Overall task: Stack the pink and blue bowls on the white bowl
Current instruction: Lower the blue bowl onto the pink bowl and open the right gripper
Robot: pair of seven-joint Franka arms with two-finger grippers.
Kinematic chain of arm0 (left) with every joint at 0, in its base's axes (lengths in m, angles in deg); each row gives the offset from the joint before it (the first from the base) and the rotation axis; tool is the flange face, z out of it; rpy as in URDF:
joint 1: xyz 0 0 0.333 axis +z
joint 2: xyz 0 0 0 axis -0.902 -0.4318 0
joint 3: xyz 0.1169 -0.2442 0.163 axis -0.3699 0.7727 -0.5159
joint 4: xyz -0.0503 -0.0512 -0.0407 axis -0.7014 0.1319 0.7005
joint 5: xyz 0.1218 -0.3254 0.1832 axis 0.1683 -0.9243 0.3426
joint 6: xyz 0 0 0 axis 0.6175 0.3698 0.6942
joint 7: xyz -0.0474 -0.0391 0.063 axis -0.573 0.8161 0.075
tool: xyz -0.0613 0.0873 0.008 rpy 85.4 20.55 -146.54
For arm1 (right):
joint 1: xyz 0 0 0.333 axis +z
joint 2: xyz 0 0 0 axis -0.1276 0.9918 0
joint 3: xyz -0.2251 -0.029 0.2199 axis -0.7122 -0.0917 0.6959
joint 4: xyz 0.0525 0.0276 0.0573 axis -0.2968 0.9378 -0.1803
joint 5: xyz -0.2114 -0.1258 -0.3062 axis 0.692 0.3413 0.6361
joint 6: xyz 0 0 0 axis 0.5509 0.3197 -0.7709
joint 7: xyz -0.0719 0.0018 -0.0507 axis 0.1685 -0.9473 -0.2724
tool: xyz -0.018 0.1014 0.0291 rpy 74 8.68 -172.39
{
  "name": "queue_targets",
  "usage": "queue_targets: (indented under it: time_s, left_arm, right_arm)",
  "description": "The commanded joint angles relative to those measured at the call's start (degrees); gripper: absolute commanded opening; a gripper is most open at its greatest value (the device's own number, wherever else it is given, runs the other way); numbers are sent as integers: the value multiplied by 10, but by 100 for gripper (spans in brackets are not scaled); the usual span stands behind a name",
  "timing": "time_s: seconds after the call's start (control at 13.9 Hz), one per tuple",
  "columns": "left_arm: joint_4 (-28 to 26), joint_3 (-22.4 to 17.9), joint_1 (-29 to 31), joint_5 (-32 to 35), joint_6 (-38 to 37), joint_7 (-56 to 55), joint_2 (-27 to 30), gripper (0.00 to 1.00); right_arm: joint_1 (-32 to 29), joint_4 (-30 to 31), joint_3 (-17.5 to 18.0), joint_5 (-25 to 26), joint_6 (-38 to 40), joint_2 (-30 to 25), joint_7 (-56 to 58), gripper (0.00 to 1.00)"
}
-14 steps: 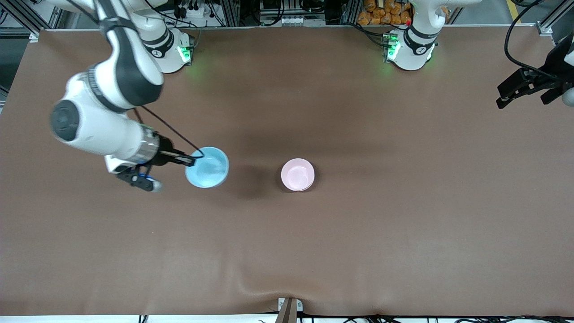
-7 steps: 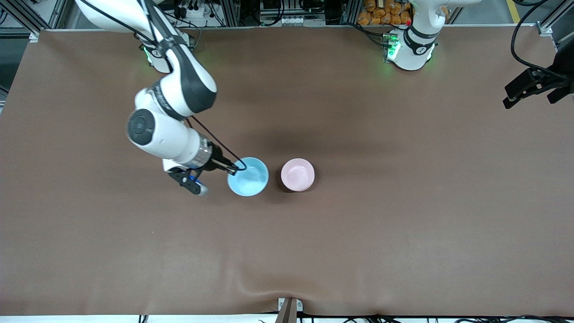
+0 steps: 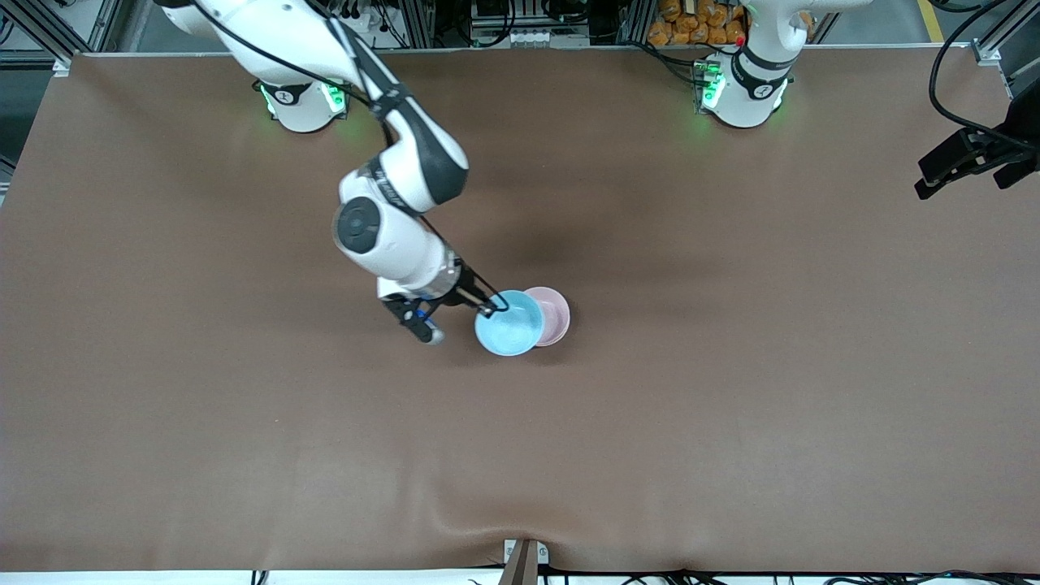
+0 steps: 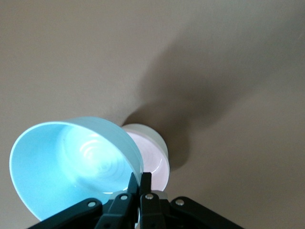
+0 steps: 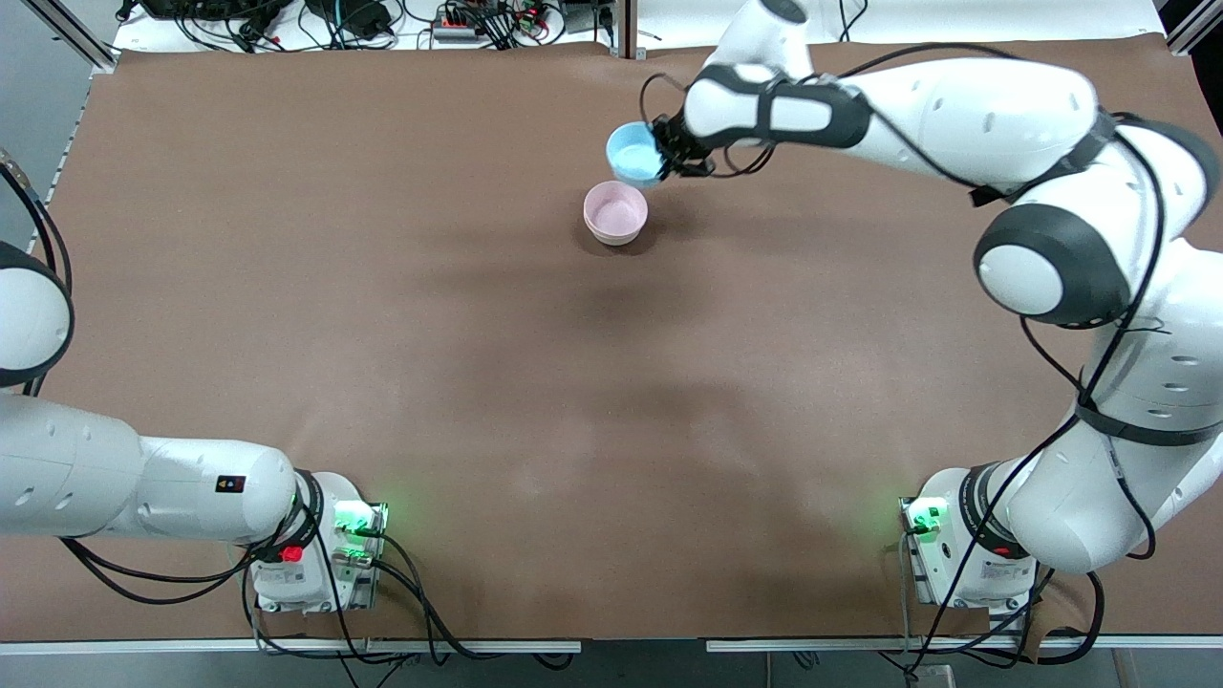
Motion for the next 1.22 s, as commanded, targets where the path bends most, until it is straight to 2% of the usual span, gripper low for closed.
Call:
queue_targets:
  time_s: [0.0, 0.93, 1.0, 1.08, 1.15]
  left_arm:
    - [-10, 0, 3, -12, 5, 11, 9, 100]
    - [-21, 4, 1, -12, 5, 11, 11, 100]
    - [-23, 4, 1, -12, 5, 11, 11, 100]
    - [-23, 4, 1, -12, 5, 11, 11, 100]
    - [-23, 4, 1, -12, 5, 11, 11, 100]
  right_arm:
    - [21, 2, -8, -10, -13, 11, -23, 0]
    - [42, 8, -8, -13, -48, 42, -27, 0]
    - [42, 8, -8, -13, -48, 42, -28, 17]
    - [42, 8, -8, -13, -48, 42, -28, 43]
    - [43, 8, -8, -12, -48, 41, -27, 99]
